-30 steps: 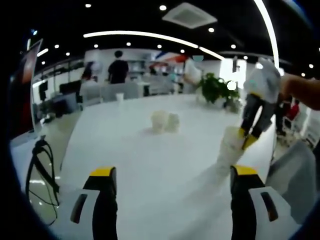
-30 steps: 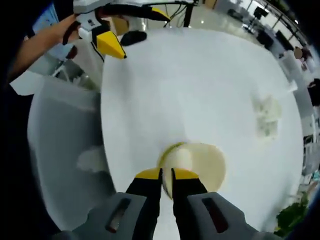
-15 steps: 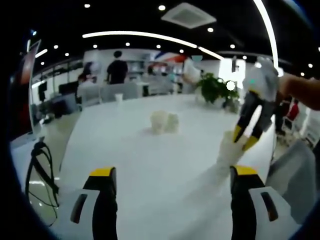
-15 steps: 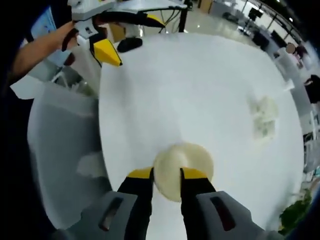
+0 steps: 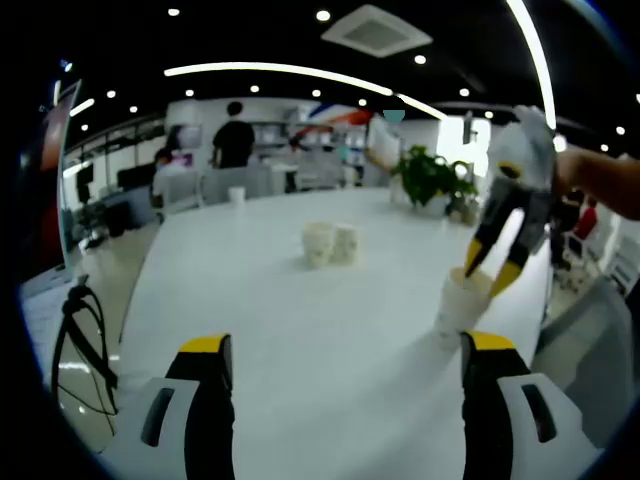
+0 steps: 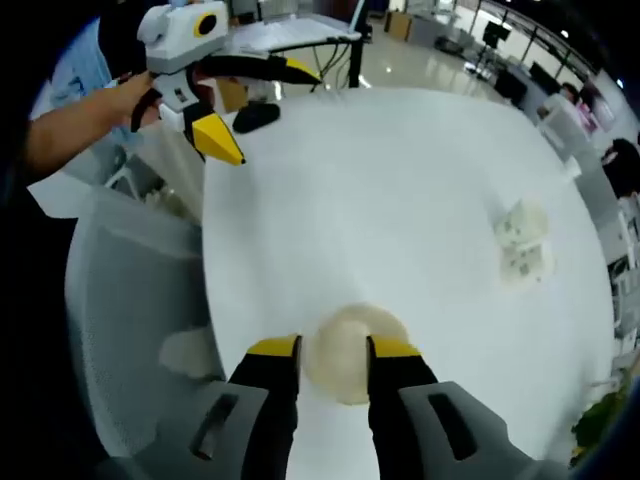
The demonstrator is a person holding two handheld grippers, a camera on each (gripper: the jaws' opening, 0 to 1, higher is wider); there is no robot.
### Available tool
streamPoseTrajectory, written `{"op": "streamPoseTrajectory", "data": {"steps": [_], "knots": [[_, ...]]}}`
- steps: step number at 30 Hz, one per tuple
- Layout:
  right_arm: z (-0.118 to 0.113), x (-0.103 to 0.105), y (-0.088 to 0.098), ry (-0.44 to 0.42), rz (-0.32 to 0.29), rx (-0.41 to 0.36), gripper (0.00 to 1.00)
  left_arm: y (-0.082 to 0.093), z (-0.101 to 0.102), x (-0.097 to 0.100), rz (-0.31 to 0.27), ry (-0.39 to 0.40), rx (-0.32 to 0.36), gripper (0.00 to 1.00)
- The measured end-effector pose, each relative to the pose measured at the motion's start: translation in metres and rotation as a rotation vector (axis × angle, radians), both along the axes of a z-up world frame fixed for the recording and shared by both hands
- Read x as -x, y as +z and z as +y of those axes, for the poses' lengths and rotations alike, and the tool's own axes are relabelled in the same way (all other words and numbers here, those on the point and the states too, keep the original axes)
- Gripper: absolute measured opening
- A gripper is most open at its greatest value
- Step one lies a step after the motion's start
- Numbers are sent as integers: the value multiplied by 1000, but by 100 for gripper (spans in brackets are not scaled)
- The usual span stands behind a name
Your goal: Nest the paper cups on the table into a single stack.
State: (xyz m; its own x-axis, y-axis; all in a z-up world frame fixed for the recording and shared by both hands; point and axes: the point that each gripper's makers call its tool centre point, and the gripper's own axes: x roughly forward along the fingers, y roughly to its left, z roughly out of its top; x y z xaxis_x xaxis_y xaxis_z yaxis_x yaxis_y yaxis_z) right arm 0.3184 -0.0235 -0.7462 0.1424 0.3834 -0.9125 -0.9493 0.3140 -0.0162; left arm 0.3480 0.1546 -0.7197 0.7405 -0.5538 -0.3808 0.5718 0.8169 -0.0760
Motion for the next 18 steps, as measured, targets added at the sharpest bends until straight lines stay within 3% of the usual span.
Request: {"op": "streamPoseTrajectory", "data": {"steps": [5,9,18], "knots": [[5,-11,16,-41,-31,-100,33,3,-3,-2,-7,-6,3,94],[1,-27,40,-77,-113,-185,35,7,-5,-5,-14,-14,4,94],[-36,-62,82,-218,-289,-342,43,16,-14,-8,-28,-31,12,96]]}}
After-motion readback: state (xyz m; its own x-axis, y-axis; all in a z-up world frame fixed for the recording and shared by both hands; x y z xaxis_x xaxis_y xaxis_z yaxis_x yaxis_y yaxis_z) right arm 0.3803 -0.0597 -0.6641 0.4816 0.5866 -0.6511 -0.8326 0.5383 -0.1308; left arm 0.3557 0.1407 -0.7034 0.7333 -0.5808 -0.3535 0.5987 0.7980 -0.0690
